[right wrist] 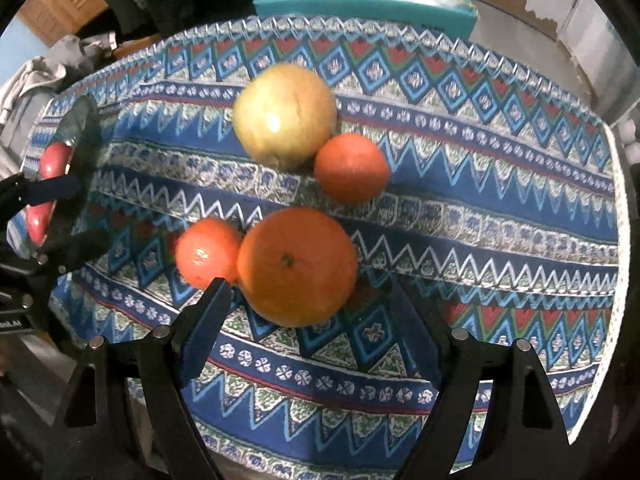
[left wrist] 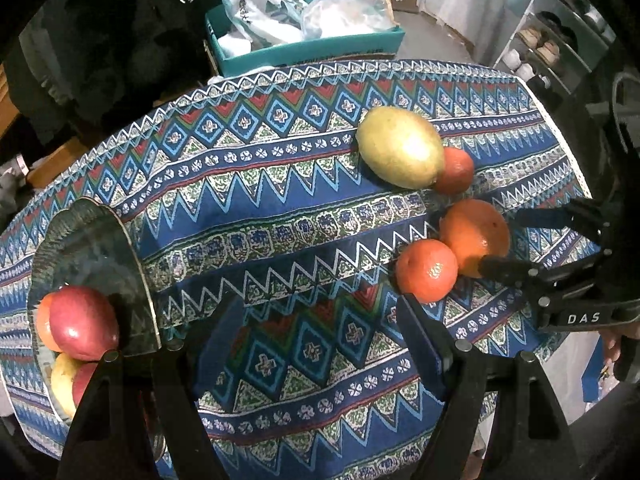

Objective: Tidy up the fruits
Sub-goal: 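Move both tools back over the remaining pear and oranges on the cloth, then grasp a small orange with the left tool while the right tool grasps the large orange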

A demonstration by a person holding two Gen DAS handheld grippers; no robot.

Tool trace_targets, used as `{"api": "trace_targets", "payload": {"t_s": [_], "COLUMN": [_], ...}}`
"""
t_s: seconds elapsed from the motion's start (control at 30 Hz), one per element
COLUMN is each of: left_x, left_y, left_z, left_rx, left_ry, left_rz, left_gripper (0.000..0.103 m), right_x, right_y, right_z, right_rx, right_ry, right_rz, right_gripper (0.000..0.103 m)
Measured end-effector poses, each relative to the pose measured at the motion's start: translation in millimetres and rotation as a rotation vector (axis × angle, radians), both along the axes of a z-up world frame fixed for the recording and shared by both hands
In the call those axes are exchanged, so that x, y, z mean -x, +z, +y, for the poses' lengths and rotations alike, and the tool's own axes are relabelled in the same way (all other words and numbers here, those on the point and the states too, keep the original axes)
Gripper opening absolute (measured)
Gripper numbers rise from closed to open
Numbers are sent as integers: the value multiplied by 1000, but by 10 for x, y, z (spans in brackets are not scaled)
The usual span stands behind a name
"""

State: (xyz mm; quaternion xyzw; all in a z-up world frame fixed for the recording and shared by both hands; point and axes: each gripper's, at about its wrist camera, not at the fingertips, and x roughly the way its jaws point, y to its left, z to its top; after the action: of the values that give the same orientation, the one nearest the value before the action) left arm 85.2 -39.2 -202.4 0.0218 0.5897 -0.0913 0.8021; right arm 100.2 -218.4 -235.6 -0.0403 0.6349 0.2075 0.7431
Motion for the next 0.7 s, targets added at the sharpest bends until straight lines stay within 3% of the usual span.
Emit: {"api": "trace_targets", "payload": {"t_s": [0.2,0.3,0.37,0.7], "left_x": [-64,-89,-100,-178], "left_y": [-126,-147,-160,-187], "left_z": [-36,-43,-47,-258], "left_rx": [27,40,43,81], "left_ry": [5,6,5,-22], "left_rz": [31,38,41,50], "left_gripper": [80,80,80,80], "right_x": [-81,-110,-132,-86], "right_y": [-171,-204,-205,-56], "right_z": [-30,-58,-90,-370], "right_rx": [-99,-166,-193,-85], "right_ry": [-30,-46,-65,-104], "right_rz": [49,57,72,20], "right_gripper": [81,71,70,69]}}
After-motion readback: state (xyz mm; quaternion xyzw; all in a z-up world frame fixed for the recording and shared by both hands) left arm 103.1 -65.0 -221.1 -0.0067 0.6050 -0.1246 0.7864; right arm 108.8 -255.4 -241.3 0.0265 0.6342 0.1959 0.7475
